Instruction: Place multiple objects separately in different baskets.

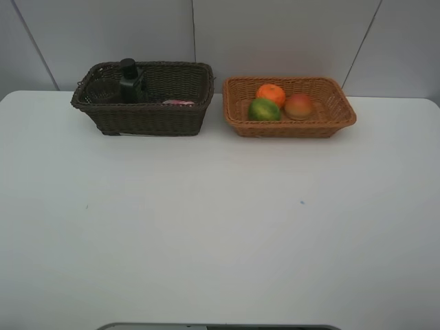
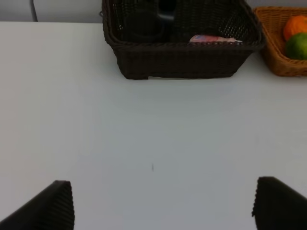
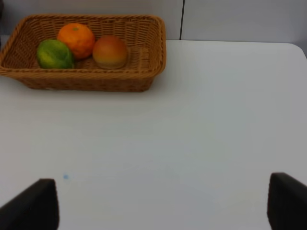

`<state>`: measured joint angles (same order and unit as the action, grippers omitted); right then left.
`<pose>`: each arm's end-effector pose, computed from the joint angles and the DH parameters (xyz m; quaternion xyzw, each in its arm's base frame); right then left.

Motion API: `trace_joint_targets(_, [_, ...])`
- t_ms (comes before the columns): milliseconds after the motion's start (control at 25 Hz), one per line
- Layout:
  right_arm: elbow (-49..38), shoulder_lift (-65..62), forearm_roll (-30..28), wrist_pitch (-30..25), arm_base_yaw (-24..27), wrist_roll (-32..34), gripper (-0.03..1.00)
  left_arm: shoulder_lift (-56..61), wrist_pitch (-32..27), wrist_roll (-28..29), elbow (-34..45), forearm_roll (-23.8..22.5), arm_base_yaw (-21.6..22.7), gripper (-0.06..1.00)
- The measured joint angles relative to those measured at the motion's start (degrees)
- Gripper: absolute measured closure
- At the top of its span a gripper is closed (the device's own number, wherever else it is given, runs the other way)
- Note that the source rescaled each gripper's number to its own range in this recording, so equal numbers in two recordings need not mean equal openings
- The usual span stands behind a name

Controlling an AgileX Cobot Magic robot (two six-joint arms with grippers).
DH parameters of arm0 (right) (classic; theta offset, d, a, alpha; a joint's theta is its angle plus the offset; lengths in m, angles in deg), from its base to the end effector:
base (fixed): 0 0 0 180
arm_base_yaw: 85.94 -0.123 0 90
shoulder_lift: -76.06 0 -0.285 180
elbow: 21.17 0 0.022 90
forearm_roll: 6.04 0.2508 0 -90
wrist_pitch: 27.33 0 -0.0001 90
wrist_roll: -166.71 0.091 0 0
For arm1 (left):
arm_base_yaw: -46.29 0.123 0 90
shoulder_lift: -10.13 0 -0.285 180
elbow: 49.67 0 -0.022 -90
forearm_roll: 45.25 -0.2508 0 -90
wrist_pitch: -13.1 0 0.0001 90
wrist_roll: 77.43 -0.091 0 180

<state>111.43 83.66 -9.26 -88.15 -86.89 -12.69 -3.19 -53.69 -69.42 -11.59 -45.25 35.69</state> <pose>-0.0078 -0.0046 0.2829 -0.0012 0.8469 -0.0209 0.5314 -0.0146 0.0027 0.3192 0.0194 0.8578 -0.0830 0.5069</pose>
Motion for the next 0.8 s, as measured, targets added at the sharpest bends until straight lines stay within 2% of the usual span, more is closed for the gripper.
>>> trace_joint_targets(360, [0.0, 0.0, 0.0, 0.0, 0.0, 0.0, 0.11, 5.9, 3.1, -1.5, 9.0, 0.9, 0.0, -0.02])
trace_joint_targets(600, [0.0, 0.0, 0.0, 0.0, 0.0, 0.0, 0.11, 6.0, 5.6, -6.0, 10.2, 1.5, 0.0, -0.02])
trace_joint_targets(800, [0.0, 0.0, 0.0, 0.0, 0.0, 0.0, 0.11, 6.0, 5.6, -6.9, 10.3, 2.0, 0.0, -0.02])
